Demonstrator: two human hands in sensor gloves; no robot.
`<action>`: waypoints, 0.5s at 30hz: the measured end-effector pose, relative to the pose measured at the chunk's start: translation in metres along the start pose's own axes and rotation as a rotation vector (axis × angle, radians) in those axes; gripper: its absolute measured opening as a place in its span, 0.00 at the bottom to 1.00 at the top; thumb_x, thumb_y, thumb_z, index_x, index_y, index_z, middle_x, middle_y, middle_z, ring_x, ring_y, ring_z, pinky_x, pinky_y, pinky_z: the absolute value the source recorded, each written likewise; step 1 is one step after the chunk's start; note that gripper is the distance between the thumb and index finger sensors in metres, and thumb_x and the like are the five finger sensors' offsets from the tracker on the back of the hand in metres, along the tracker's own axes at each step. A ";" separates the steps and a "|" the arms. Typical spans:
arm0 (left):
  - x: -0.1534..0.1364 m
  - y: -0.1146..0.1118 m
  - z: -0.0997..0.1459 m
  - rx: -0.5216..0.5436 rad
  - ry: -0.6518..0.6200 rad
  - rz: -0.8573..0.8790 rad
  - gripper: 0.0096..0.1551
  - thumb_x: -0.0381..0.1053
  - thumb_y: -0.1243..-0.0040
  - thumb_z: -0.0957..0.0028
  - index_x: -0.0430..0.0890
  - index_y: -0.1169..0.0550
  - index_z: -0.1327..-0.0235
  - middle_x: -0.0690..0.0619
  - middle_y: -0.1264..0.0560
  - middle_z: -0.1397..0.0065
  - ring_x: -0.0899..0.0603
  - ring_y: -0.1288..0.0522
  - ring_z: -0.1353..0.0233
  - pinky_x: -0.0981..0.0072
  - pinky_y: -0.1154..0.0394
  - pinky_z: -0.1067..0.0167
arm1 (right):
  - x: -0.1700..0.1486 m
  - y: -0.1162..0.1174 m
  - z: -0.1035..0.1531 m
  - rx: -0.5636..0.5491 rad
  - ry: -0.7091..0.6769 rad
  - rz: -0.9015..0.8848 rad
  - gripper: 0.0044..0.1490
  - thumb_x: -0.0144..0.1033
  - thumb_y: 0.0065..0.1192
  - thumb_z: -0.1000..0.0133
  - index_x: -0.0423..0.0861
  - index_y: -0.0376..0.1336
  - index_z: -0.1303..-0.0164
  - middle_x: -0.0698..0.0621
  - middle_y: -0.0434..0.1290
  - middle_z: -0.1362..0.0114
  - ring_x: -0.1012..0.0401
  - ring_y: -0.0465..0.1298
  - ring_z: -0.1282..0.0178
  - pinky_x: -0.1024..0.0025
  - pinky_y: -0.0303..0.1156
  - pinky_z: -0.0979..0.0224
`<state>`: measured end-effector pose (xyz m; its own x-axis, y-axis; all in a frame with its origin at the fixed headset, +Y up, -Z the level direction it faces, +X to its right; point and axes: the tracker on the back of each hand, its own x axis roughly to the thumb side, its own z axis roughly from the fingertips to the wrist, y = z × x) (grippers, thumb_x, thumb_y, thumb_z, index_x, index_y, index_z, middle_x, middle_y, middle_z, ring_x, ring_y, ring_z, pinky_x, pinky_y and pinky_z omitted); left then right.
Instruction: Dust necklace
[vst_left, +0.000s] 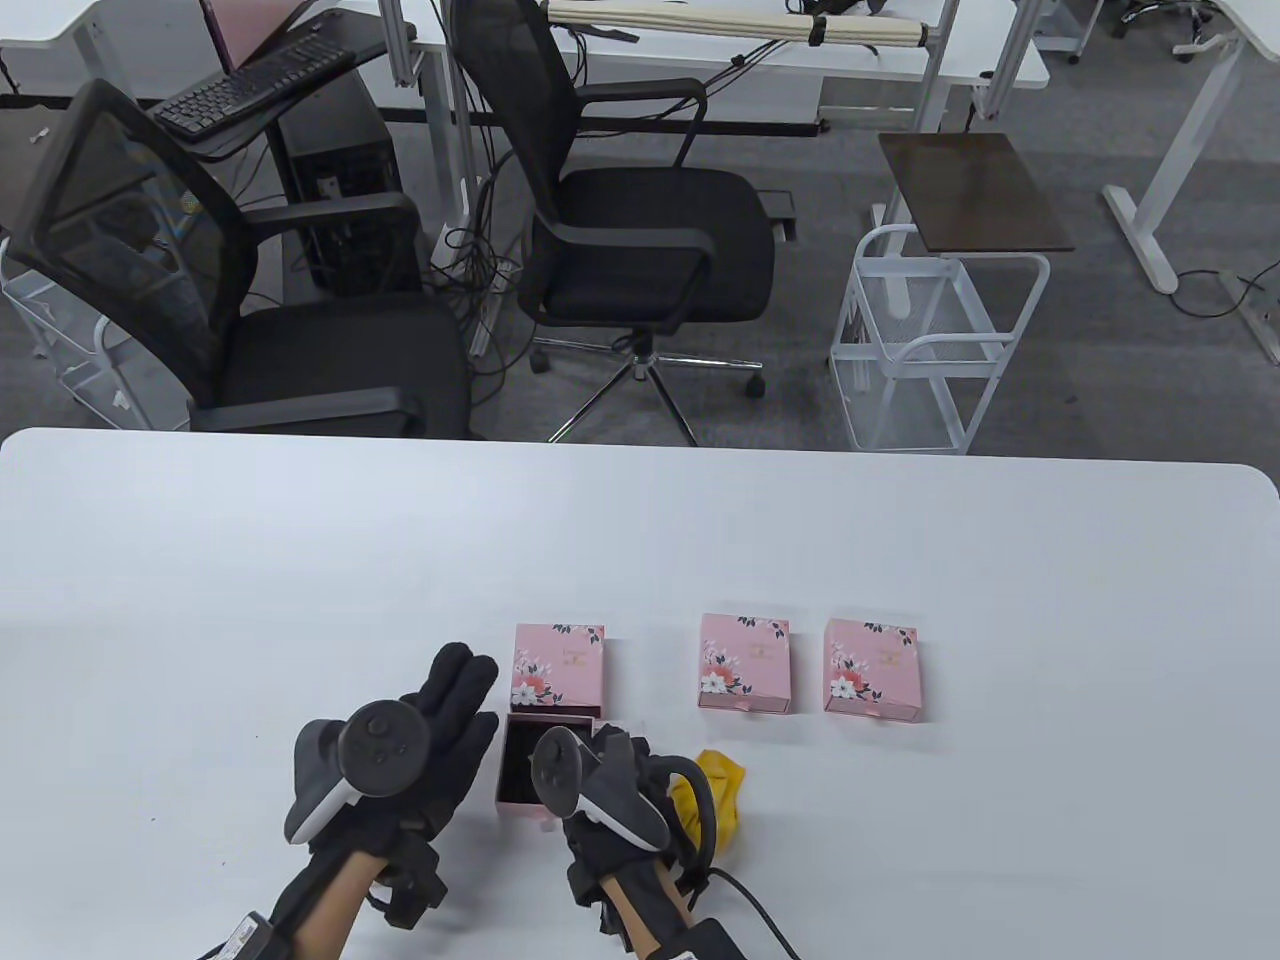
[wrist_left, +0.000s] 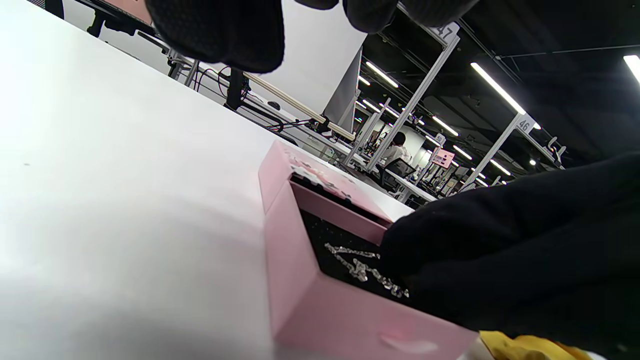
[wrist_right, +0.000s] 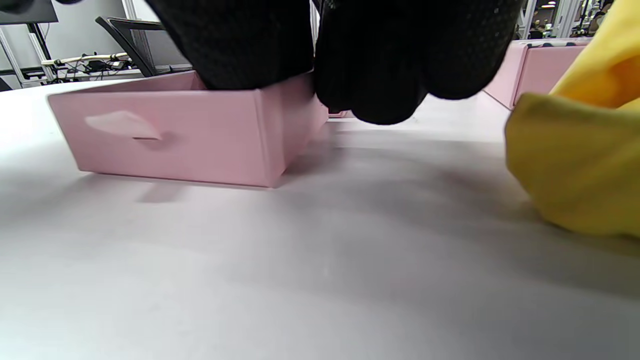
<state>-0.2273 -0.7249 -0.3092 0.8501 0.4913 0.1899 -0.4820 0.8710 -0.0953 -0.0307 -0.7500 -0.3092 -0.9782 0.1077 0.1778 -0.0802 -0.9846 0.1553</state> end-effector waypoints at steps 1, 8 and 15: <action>0.000 0.000 0.000 0.001 0.000 0.001 0.33 0.60 0.58 0.33 0.57 0.45 0.14 0.54 0.55 0.09 0.37 0.37 0.22 0.44 0.34 0.28 | 0.001 0.000 0.000 -0.007 0.008 0.001 0.29 0.33 0.68 0.33 0.39 0.63 0.23 0.31 0.67 0.24 0.38 0.73 0.34 0.45 0.71 0.33; -0.001 0.000 0.000 0.008 -0.003 0.006 0.33 0.60 0.58 0.33 0.57 0.45 0.14 0.54 0.55 0.09 0.37 0.37 0.23 0.44 0.33 0.29 | 0.008 0.003 -0.003 -0.041 0.024 0.067 0.27 0.33 0.71 0.34 0.39 0.66 0.27 0.31 0.69 0.26 0.38 0.75 0.36 0.45 0.72 0.34; -0.002 0.001 0.000 0.014 -0.001 0.021 0.34 0.61 0.58 0.33 0.57 0.45 0.14 0.54 0.54 0.09 0.37 0.36 0.23 0.45 0.33 0.29 | 0.012 0.005 -0.005 -0.042 0.020 0.103 0.23 0.33 0.70 0.34 0.40 0.67 0.31 0.31 0.68 0.25 0.37 0.74 0.35 0.44 0.71 0.33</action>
<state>-0.2292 -0.7251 -0.3098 0.8396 0.5091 0.1894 -0.5023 0.8604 -0.0860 -0.0433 -0.7541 -0.3109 -0.9852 0.0032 0.1716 0.0135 -0.9953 0.0962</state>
